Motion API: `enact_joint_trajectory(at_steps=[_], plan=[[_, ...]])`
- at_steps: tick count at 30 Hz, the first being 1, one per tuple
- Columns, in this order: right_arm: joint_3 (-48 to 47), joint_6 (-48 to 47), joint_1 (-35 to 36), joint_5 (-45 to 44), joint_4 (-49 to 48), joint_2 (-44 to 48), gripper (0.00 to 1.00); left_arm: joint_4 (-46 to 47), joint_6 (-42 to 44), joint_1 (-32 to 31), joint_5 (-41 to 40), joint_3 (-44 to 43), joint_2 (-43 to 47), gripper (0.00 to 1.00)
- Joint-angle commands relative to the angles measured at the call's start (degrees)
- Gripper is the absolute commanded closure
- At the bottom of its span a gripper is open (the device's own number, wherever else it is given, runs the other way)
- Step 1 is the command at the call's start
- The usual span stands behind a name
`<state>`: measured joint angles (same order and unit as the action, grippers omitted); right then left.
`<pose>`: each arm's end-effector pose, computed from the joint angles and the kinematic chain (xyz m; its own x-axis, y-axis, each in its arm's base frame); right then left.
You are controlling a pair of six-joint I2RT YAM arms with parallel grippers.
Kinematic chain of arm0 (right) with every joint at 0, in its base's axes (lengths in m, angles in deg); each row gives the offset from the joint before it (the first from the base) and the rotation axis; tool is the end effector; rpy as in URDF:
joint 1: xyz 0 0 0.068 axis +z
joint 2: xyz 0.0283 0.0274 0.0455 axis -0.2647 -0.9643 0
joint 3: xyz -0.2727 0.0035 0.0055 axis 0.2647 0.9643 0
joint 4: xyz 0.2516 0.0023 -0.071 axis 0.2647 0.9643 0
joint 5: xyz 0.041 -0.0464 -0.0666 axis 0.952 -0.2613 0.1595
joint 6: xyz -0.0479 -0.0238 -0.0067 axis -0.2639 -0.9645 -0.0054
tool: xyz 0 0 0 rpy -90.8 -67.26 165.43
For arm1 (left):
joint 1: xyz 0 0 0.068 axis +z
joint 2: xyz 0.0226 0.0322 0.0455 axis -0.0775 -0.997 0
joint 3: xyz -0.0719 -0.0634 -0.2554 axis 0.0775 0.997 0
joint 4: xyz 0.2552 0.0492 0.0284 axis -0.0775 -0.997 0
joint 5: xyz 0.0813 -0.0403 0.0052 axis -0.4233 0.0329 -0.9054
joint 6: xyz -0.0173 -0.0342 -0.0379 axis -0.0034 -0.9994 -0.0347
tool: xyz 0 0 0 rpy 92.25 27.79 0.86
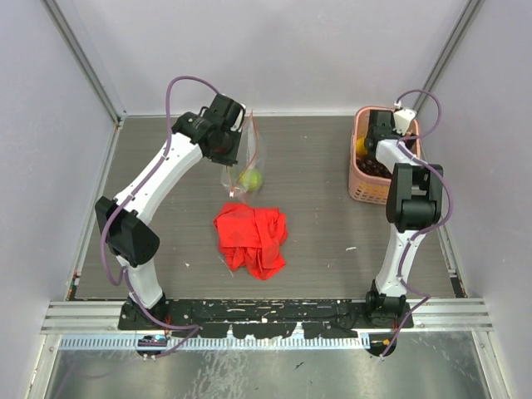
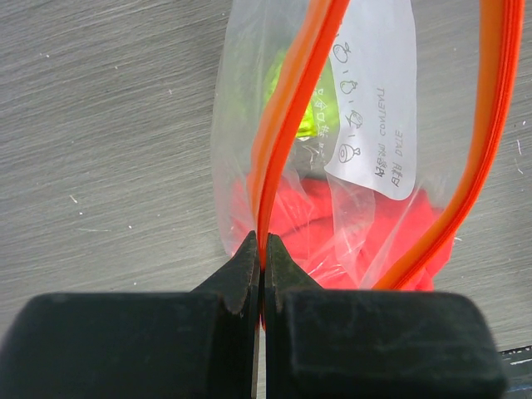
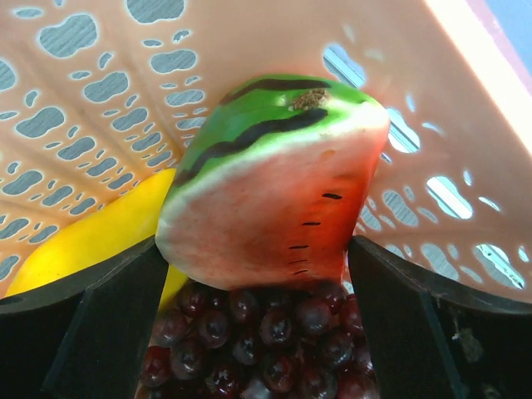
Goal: Place the food in the zip-top bag and seal the zipper
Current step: Pick up the fake fruit from the bin.
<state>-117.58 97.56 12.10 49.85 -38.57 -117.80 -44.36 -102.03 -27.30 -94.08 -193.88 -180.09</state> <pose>0.4625 -0.0491 0.2040 -0.4433 0.3023 -0.8439 0.7235 0.6764 -0.1377 0.3305 -0.1981 0.3659 -0.7933 0.1941 -0.5770 0.2528 0.9673 -0.0221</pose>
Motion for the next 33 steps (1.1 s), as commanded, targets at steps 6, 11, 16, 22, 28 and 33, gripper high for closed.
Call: enact_joint_trajectory(at_steps=[6,11,16,22,28,33], plan=[[6.97,-4.0,-1.32,3.43,-17.78,2.23,0.06,1.16,0.85,0.28,-0.56,-0.24,2.19,1.0],[8.56,-7.05,-1.33,4.72,-22.08,2.07,0.2,1.18,0.94,0.24,-0.62,-0.11,2.05,1.0],[11.54,-10.15,-1.38,7.31,-25.79,5.01,0.42,1.19,0.9,0.2,-0.52,-0.21,2.12,1.0],[13.37,-11.62,-1.34,12.08,-25.59,9.85,0.57,1.28,0.9,0.19,-0.4,-0.21,2.41,1.0],[13.3,-13.02,-1.42,19.27,-23.05,14.15,0.6,1.39,0.9,0.12,-0.55,-0.03,2.95,1.0],[9.22,-12.52,-1.64,14.53,-18.74,14.7,0.44,1.39,0.94,0.11,-0.76,-0.03,2.93,1.0]])
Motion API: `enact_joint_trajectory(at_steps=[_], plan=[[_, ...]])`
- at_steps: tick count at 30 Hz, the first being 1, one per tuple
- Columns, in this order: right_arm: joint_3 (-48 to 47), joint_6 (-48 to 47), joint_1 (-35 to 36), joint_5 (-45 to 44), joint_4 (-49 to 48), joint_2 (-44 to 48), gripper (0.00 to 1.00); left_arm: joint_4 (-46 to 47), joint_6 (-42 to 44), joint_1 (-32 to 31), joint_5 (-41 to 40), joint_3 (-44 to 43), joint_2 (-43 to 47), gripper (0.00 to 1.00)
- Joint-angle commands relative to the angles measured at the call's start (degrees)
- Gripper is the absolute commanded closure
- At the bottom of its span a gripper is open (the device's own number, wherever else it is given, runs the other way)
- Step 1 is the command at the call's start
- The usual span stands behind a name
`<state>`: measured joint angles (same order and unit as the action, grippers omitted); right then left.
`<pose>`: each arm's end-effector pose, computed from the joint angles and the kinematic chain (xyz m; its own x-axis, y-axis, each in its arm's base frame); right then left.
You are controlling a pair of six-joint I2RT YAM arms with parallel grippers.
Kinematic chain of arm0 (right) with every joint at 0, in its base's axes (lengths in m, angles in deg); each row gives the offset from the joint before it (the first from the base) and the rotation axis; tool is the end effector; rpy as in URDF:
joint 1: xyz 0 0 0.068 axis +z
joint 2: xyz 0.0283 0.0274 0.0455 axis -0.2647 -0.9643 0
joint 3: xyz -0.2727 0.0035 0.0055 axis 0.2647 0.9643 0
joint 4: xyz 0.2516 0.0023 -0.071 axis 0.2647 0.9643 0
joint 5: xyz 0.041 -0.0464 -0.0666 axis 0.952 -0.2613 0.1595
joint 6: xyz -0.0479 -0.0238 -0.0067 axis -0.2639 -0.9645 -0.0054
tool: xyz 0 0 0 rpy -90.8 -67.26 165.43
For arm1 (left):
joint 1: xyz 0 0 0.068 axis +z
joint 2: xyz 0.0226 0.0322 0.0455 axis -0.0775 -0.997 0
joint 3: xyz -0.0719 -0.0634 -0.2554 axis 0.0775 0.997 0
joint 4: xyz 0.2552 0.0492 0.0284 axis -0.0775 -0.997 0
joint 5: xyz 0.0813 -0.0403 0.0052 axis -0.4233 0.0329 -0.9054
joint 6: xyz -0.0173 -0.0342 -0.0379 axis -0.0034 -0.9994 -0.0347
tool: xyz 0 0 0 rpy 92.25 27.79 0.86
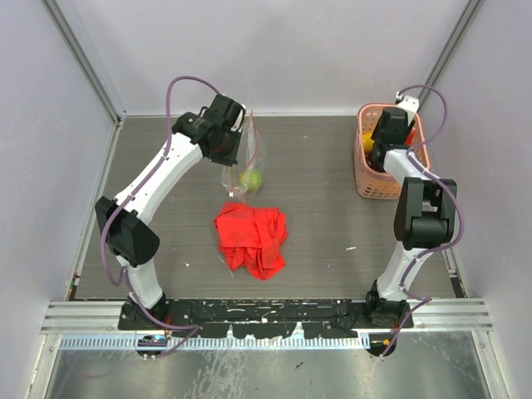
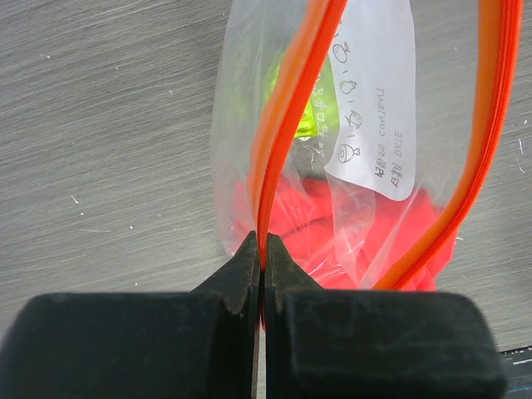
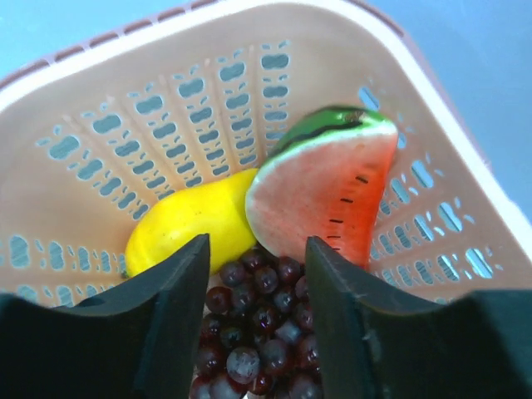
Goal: Place the food in the zip-top bag and seal the zipper
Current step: Pick up the fake fruit from the bin.
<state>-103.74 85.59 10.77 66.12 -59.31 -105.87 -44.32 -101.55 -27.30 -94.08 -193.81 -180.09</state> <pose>0.4320 -0.0488 0.2432 -0.3251 0.1723 -0.9299 0.4962 0.8681 -0.0126 0.3306 -0.1981 0.3656 -0.7914 0.2024 -0.5768 0.2594 0.9656 -0.0171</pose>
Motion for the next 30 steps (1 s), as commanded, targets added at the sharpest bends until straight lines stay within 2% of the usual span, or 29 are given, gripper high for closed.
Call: enact_joint_trajectory(at_steps=[1,6,10,22,30], plan=[[-5.6,-0.74,-0.55,-1.77,2.63,2.36,0.39,1.39,0.49,0.11,-0.72,-0.09,2.91,1.0],[-11.32,-1.21,-2.51,1.55,6.5,-0.6,0.24,1.32,0.59,0.06,-0.87,-0.07,3.01,1.0],[-15.24,-2.73,-3.41,3.15,8.93,-3.33,0.16,1.27,0.75,0.11,-0.94,-0.16,2.83,1.0],[-19.31,-4.97,-4.63,3.03,8.45,-9.73,0.1,1.22,1.06,-0.15,-0.81,-0.09,2.45,1.0],[-20.51,-6.74,-5.22,10.24,7.14,-13.21,0.07,1.19,1.28,-0.33,-0.89,-0.02,2.31,1.0]])
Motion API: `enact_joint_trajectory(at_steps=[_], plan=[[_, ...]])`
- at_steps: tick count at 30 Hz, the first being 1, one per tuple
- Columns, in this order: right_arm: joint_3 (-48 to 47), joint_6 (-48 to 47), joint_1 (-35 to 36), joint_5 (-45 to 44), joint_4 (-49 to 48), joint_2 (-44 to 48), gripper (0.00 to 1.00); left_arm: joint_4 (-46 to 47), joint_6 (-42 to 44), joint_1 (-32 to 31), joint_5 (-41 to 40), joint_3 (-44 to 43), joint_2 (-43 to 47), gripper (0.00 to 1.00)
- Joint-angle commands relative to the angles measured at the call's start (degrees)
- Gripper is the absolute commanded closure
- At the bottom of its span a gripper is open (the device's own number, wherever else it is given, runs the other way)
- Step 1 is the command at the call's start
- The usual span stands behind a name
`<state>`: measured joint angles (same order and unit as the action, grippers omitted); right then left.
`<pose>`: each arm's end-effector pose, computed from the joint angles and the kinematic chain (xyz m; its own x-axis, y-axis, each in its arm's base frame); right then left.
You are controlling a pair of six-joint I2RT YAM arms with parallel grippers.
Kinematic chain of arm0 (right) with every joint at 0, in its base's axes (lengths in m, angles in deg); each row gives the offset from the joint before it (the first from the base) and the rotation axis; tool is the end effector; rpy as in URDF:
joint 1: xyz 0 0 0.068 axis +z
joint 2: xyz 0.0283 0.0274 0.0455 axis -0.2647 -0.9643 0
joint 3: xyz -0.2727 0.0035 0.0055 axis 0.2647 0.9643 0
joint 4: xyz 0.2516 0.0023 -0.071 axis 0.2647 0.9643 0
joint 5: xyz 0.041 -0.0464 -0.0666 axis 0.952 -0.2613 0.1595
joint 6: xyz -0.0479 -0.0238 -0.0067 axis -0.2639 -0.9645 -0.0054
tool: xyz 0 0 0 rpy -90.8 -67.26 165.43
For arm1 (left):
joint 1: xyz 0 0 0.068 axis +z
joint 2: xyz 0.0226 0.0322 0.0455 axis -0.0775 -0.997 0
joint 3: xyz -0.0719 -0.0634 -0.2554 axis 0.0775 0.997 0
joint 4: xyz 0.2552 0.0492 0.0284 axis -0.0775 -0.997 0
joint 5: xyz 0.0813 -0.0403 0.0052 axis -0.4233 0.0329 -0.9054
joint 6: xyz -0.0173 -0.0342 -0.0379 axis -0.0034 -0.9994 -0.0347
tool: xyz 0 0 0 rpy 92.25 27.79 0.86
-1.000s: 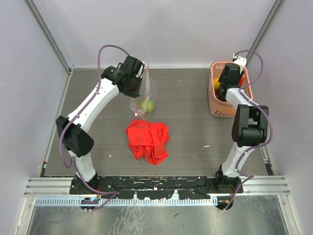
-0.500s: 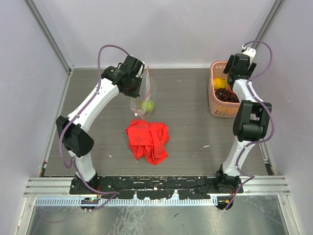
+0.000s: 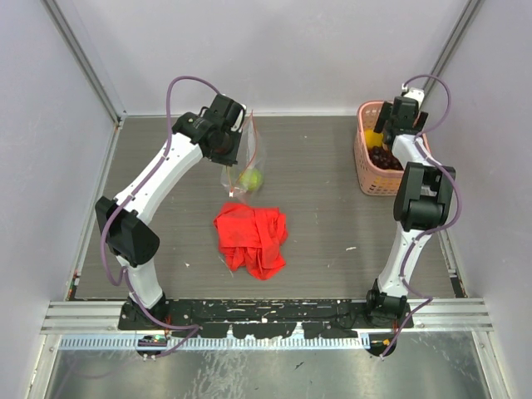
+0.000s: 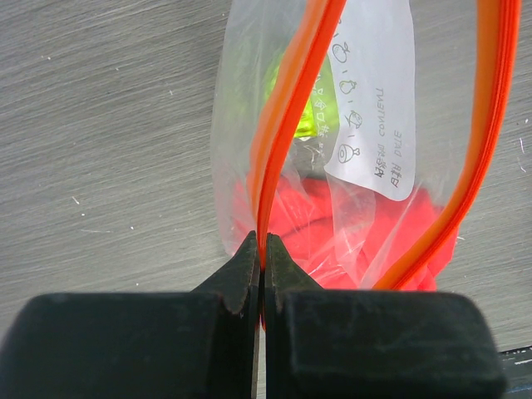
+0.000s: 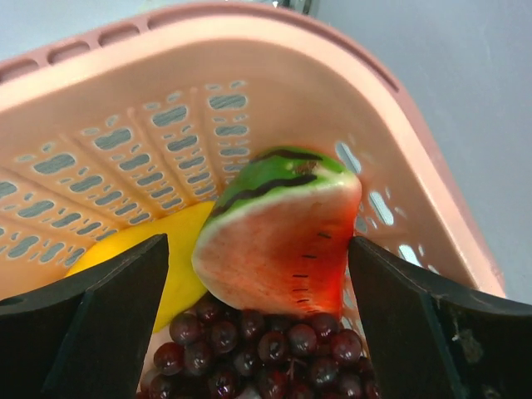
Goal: Place the food in the zip-top bag and seal the zipper
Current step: Pick up the fake fruit from the bin.
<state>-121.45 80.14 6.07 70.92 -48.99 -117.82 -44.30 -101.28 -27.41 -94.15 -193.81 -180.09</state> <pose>0.4809 -0.0901 0.2379 -0.4376 0.1334 -0.8892 0.4616 0.8820 -0.0948 0.3302 -0.1988 0.3656 -0.7895 0.2083 -0.5774 0.2643 0.9643 -0.0135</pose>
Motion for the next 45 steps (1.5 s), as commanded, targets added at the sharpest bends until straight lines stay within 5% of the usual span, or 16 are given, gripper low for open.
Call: enact_joint_trajectory(at_steps=[1,20,40,45], plan=[[-2.9,-1.48,-0.58,5.72,-3.47,-1.59,0.07,1.17,0.97,-0.22,-0.82,0.04,2.34,1.0],[3.14,1.78,-1.05,15.85,-3.35,-1.85,0.08,1.46,1.0,-0.84,-0.49,-0.02,2.08,1.0],[19.9,11.7,0.5,21.07,24.62,17.14,0.08,1.57,0.84,-1.28,0.99,-0.35,2.87,1.0],[17.43,11.39,2.53,18.03,30.81,21.58,0.08,1.47,0.75,-1.3,1.28,-0.36,3.28,1.0]])
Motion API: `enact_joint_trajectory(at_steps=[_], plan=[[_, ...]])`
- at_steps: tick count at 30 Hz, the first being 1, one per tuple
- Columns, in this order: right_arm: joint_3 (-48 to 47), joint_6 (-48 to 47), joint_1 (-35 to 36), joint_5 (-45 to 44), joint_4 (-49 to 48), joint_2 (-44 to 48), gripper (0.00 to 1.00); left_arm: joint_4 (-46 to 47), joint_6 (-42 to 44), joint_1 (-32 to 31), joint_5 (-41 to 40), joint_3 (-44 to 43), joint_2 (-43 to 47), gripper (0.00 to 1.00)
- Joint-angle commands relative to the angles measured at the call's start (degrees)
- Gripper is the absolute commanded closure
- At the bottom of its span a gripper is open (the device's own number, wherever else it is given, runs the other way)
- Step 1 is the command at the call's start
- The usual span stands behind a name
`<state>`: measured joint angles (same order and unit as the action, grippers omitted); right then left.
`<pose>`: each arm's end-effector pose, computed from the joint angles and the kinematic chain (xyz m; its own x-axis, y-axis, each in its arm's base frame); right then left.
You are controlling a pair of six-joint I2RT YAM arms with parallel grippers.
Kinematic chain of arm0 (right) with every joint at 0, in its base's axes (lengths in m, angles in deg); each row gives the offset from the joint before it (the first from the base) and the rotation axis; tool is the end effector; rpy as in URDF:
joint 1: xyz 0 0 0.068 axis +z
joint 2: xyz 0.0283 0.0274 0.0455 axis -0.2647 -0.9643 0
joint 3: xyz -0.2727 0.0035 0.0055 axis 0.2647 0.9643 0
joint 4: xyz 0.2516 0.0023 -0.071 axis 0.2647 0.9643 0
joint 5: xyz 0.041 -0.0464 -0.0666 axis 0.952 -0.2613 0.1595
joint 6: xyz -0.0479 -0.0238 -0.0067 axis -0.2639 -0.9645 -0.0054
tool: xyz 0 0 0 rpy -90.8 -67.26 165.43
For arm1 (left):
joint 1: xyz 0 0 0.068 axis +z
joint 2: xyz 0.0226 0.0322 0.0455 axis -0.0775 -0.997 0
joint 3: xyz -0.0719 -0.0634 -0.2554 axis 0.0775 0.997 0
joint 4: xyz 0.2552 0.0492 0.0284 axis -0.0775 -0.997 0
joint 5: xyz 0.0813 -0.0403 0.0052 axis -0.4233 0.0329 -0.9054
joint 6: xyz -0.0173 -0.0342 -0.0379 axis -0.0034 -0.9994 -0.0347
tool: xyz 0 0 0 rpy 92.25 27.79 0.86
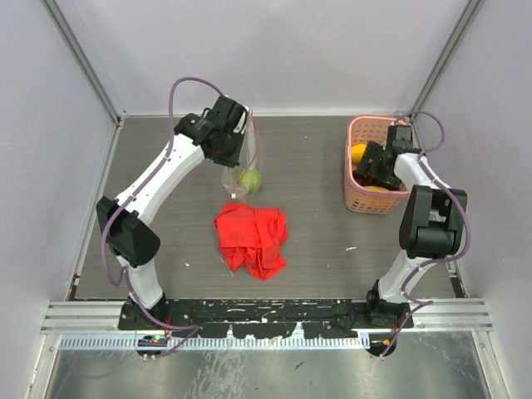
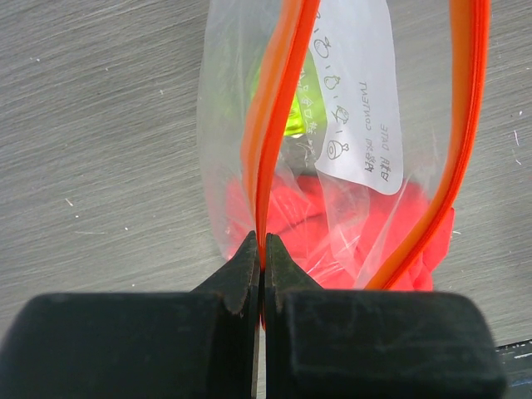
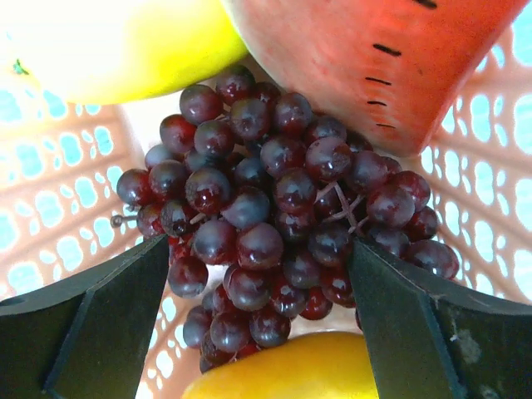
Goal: Place the food in the zip-top bag and seal the zipper
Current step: Pick up the fake fruit from the bin.
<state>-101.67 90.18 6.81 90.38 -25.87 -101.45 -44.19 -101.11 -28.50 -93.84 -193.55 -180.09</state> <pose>0.3793 -0.0564 0.2115 -0.7507 0.3529 -0.5584 0.3292 0.9328 0.1468 0.3264 -0.2053 0.3644 -0.7865 0.2272 -0.5743 0.2878 0.9576 -0.0153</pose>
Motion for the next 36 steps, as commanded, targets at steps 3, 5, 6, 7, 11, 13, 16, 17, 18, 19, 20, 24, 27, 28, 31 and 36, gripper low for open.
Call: enact_joint_trajectory(at_steps=[3,5,6,7,11,13,16,17,18,19,20,24,27,28,31,36], plan=[[-7.35,-0.11,3.58,-8.14,9.58,6.92,0.08,1.52,0.6,-0.27,0.98,-0.43,3.72,1.0],[-10.47,-0.62,4.04,-13.43,9.94,7.11,0.08,1.51,0.55,-0.27,0.99,-0.33,3.82,1.0],[-11.74,-0.59,4.05,-16.1,9.96,6.99,0.08,1.5,0.59,-0.26,0.93,-0.34,3.91,1.0],[-12.65,-0.45,4.09,-18.25,9.63,6.82,0.09,1.54,0.59,-0.27,0.96,-0.28,3.98,1.0],[-13.45,0.47,4.61,-26.14,5.16,5.87,0.1,1.58,0.55,-0.25,0.89,-0.14,4.12,1.0],[-13.8,1.31,5.02,-28.94,3.01,4.96,0.1,1.69,0.62,-0.27,0.81,-0.03,4.23,1.0],[-14.04,2.49,6.05,-33.61,-0.52,3.2,0.1,1.64,0.65,-0.27,0.71,-0.01,4.2,1.0],[-14.2,2.85,6.27,-34.55,-1.36,2.47,0.1,1.64,0.68,-0.27,0.63,-0.07,4.21,1.0],[-14.5,3.32,6.45,-35.11,-2.07,1.79,0.1,1.64,0.64,-0.27,0.61,0.0,4.24,1.0],[-14.8,3.82,6.65,-35.69,-2.79,1.04,0.1,1.59,0.7,-0.27,0.59,0.01,4.26,1.0],[-14.95,4.22,6.87,-36.44,-3.59,0.38,0.1,1.62,0.72,-0.27,0.52,0.0,4.29,1.0],[-14.77,5.03,7.65,-38.93,-7.37,-2.18,0.09,1.64,0.77,-0.36,0.36,0.07,4.33,1.0],[-14.57,4.95,7.66,-39.94,-9.64,-3.78,0.09,1.51,0.91,-0.35,0.28,0.13,4.34,1.0],[-14.46,4.65,7.65,-40.24,-10.43,-4.17,0.09,1.55,0.87,-0.32,0.2,0.14,4.31,1.0],[-13.49,3.61,7.66,-40.56,-13.14,-5.01,0.07,1.54,1.0,-0.4,0.17,0.17,4.27,1.0],[-12.71,2.62,7.21,-35.32,-15.18,-6.63,0.01,1.5,1.06,-0.36,0.1,0.18,4.18,1.0]])
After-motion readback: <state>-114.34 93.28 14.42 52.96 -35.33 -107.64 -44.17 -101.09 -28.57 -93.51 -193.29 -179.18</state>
